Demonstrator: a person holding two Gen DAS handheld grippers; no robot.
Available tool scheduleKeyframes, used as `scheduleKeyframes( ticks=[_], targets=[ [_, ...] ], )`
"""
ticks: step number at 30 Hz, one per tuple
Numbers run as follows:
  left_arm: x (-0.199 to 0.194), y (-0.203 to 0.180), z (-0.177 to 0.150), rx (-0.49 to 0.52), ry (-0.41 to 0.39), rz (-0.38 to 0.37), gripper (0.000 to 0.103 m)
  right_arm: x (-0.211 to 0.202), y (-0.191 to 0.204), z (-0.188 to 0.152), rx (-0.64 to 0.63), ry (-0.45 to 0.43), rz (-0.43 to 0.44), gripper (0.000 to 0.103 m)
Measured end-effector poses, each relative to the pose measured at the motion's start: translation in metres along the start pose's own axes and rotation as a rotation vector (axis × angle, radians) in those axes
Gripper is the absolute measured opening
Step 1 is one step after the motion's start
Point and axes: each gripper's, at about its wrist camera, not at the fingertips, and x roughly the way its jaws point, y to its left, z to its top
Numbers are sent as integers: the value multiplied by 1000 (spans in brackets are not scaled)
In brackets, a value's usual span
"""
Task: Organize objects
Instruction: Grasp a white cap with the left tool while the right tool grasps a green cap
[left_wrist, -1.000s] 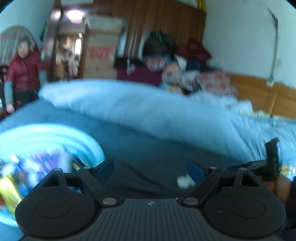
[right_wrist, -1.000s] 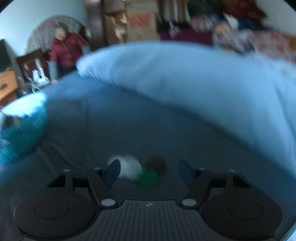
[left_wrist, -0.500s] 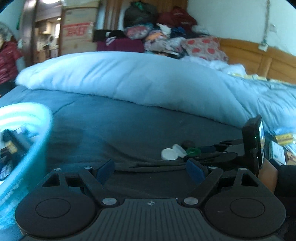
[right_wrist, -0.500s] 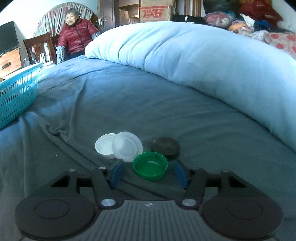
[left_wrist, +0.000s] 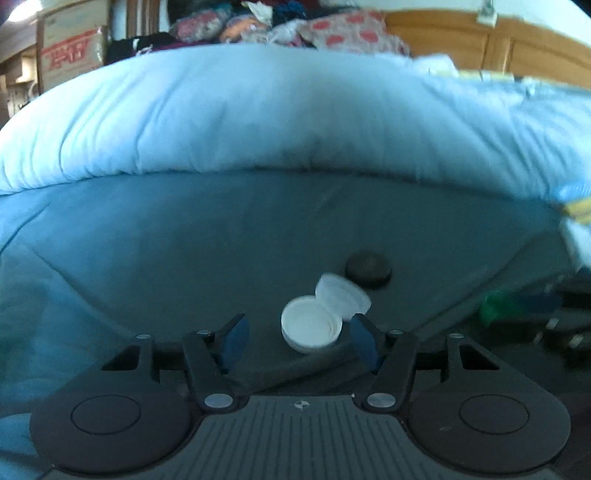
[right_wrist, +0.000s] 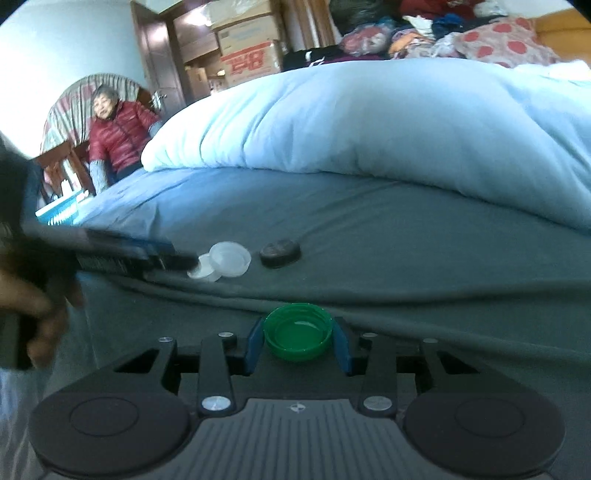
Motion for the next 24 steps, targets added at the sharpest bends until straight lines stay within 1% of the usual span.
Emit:
scheduleKeyframes(
  ticks=[3,7,8,9,10,13,15,18,20,24],
  targets=[
    [8,-4,-6,9,7,4,61,8,-5,-3,22,10,9,43],
    [12,-3,-3,-2,-3,-4,59,6,-4,-7,25,-3,7,43],
    [13,-4,-1,-3,-2,-4,52,6,-4,-7,25,-5,6,43],
    [13,-5,-1,1,2,2,41,4,-4,-7,25,-8,5,43],
    [12,-6,-1,-1,2,2,39,3,-3,-7,23,-11,5,43],
    [-1,-12,-4,-10,-14,-23,39,-2,0,-7,9,-21,1,43],
    [-17,-16,-9,-18,-30,-27,39,-7,3,-4,-1,-33,-2,43],
    [-56,-20,-14,-43,-73,-15,39,-21,9,-1,3,-51,3,43],
    [-86,-21,-16,-62,-102,16,39,-30,14,3,-6,-62,12,43],
    [-152,-13,-11,-119,-179,95,39,-57,38,17,-41,-102,43,43]
  ],
)
